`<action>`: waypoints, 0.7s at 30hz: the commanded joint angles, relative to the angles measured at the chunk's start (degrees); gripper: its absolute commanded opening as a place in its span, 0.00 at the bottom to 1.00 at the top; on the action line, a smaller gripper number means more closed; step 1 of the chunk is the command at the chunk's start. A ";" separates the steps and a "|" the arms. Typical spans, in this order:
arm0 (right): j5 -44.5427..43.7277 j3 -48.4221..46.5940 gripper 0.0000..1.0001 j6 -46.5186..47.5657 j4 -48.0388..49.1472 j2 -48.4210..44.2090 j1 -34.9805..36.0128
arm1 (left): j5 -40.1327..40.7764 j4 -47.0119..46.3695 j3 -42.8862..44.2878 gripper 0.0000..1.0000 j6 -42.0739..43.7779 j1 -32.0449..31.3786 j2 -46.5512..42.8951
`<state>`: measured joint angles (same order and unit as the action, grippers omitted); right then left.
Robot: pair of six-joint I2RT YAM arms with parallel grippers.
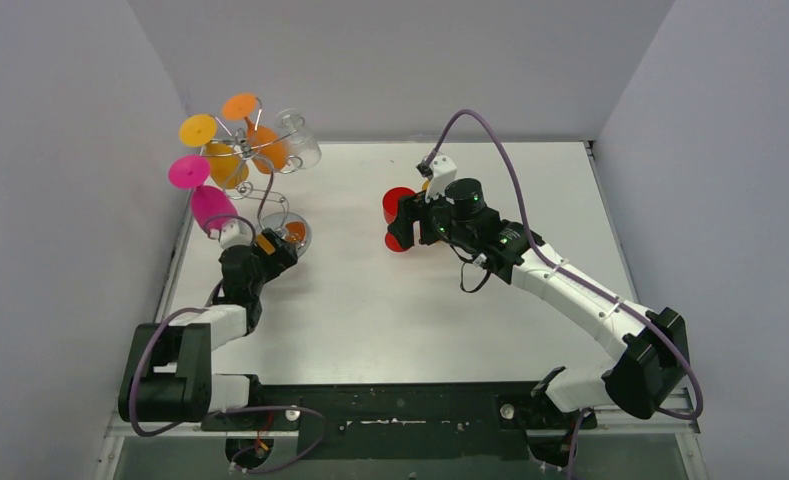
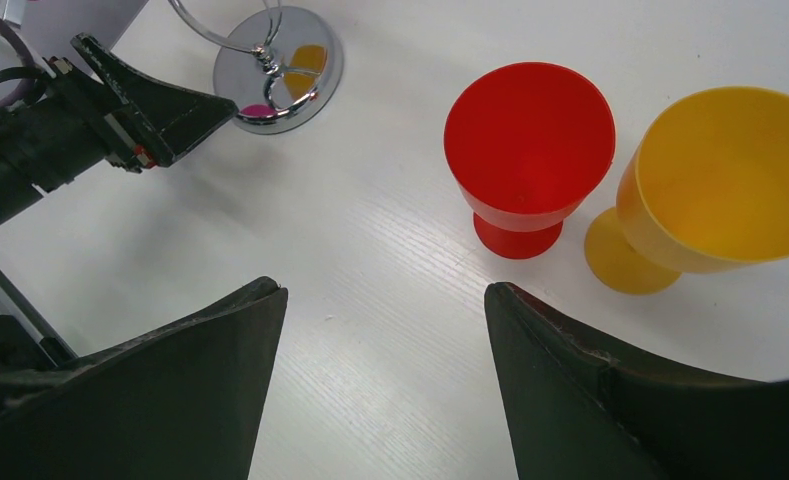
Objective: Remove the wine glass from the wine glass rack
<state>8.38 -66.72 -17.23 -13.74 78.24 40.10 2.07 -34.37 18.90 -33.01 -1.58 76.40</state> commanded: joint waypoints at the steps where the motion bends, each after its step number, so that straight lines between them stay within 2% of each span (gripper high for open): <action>1: 0.02 -0.46 0.74 -0.51 2.29 -2.28 -0.33 | 0.05 1.72 -1.26 0.97 -1.88 -0.67 -3.38; 14: 0.14 0.34 0.75 -1.04 2.50 -3.61 -0.37 | 0.22 7.48 -5.40 0.98 -4.86 -3.39 -13.30; 21: 0.09 0.46 0.74 -1.31 2.37 -4.27 -0.40 | 0.92 15.50 -5.53 0.97 -6.59 -7.41 -22.06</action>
<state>8.47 -66.52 -17.91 -13.69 76.40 40.10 3.31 -23.97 12.82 -37.89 -6.76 58.70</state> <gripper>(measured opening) 0.745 0.974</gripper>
